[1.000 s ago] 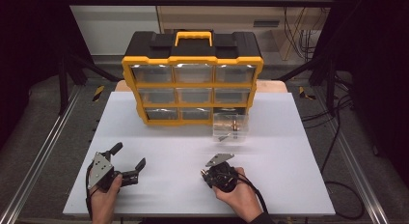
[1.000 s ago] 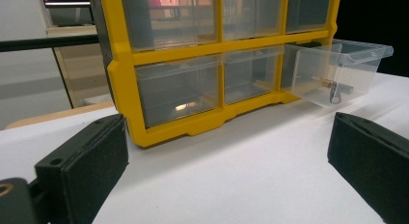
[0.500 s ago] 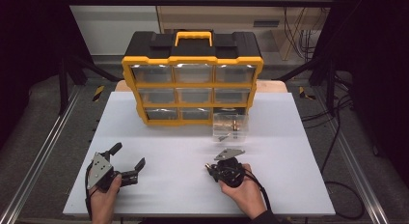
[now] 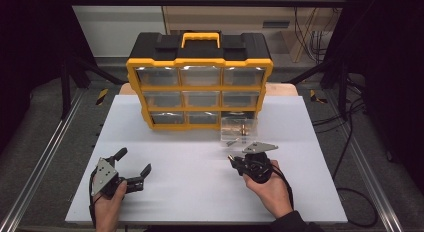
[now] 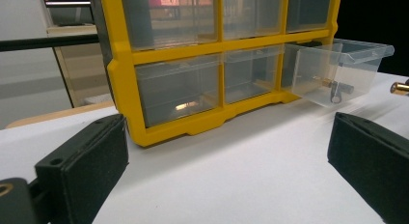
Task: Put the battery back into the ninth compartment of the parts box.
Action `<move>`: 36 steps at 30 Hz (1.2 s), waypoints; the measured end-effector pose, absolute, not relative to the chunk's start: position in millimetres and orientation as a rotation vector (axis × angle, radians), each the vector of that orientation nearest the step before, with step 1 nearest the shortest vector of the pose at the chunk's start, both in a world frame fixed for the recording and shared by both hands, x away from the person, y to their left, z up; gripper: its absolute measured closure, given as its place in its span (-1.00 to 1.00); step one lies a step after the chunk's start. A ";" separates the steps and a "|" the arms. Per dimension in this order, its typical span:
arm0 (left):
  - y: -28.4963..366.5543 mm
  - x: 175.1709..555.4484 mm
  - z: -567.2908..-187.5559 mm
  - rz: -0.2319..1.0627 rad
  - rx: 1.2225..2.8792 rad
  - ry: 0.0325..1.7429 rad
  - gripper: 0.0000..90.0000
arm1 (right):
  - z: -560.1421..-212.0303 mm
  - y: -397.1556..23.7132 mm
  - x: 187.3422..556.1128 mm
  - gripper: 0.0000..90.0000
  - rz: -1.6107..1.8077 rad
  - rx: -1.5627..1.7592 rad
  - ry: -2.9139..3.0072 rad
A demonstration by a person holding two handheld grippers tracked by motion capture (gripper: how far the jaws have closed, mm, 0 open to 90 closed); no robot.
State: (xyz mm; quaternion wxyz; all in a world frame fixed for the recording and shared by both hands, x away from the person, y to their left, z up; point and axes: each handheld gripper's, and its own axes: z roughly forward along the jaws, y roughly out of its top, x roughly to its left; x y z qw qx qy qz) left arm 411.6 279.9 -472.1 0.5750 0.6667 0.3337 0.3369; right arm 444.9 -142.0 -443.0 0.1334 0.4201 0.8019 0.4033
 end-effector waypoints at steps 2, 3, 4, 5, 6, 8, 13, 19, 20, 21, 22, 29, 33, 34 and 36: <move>279.7 411.7 -472.2 0.790 1.562 0.781 -0.99 | -439.4 -144.7 446.1 0.71 1.173 1.215 2.315; 279.7 411.8 -472.2 0.789 1.561 0.782 -0.99 | -437.4 -146.1 446.8 0.71 1.173 1.214 2.310; 279.8 411.8 -472.2 0.790 1.562 0.782 -0.99 | -435.4 -147.4 447.5 0.71 1.177 1.216 2.304; 279.9 411.8 -472.1 0.791 1.562 0.782 -0.99 | -433.4 -148.6 448.5 0.71 1.183 1.214 2.298; 280.0 411.8 -472.1 0.791 1.561 0.782 -0.99 | -431.1 -149.7 449.4 0.71 1.189 1.215 2.293; 280.3 411.8 -472.1 0.792 1.561 0.783 -0.99 | -426.5 -151.6 451.3 0.71 1.195 1.214 2.281; 280.4 411.9 -472.1 0.792 1.558 0.784 -0.99 | -414.2 -155.2 455.4 0.71 1.213 1.201 2.250; 282.0 413.7 -472.7 0.792 1.552 0.794 -0.99 | -400.6 -162.2 463.4 0.71 1.233 1.202 2.213; 281.7 413.9 -472.7 0.792 1.552 0.795 -0.99 | -398.3 -163.9 464.7 0.71 1.236 1.202 2.206; 281.3 413.9 -472.8 0.792 1.556 0.792 -0.99 | -396.3 -165.6 466.2 0.71 1.239 1.197 2.200; 280.7 413.4 -473.0 0.792 1.562 0.791 -0.99 | -394.4 -167.3 467.4 0.71 1.240 1.196 2.193; 280.7 412.2 -472.5 0.790 1.555 0.785 -0.99 | -384.9 -179.0 472.9 0.71 1.289 1.226 2.135; 280.1 411.9 -472.4 0.793 1.563 0.785 -0.99 | -380.2 -182.7 474.7 0.71 1.324 1.234 2.107; 280.0 411.7 -472.1 0.794 1.562 0.783 -0.99 | -378.8 -183.2 475.2 0.71 1.331 1.233 2.101; 279.6 411.7 -472.3 0.795 1.563 0.785 -0.99 | -375.4 -184.1 476.8 0.71 1.336 1.226 2.094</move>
